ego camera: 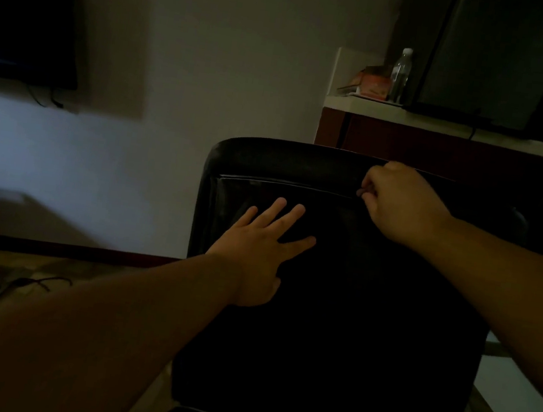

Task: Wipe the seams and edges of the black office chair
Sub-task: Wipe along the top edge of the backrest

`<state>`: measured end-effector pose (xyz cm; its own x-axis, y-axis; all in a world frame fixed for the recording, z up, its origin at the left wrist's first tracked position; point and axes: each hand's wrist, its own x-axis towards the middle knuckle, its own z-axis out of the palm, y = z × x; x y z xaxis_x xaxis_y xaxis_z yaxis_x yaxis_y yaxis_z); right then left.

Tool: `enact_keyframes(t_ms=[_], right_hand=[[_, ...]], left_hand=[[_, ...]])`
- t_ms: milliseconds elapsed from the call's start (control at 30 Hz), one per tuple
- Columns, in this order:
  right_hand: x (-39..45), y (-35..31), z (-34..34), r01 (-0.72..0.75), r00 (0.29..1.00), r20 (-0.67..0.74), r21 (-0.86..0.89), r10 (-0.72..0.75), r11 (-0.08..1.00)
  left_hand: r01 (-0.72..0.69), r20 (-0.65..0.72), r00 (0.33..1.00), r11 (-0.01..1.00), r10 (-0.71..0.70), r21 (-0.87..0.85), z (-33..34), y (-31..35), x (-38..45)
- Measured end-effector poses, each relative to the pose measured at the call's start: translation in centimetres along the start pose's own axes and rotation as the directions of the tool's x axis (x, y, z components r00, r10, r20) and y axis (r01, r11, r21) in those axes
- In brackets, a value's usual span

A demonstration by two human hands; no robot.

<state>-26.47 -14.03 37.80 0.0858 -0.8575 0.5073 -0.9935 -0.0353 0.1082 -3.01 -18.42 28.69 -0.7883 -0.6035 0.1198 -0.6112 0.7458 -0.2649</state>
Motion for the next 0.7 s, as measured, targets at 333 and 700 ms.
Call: enact_keyframes(t_ms=[333,700], right_hand=[[0.7,-1.1,0.6,0.030,0.999,-0.010,-0.005,-0.030,1.000],[0.9,-1.6,1.1,0.030,0.999,-0.012,-0.015,-0.030,0.999]], left_hand=[[-0.007,0.028,1.000,1.000,0.007,0.012,0.0,-0.2,0.1],[-0.019,0.027,0.999,0.999,0.018,0.031,0.3,-0.3,0.2]])
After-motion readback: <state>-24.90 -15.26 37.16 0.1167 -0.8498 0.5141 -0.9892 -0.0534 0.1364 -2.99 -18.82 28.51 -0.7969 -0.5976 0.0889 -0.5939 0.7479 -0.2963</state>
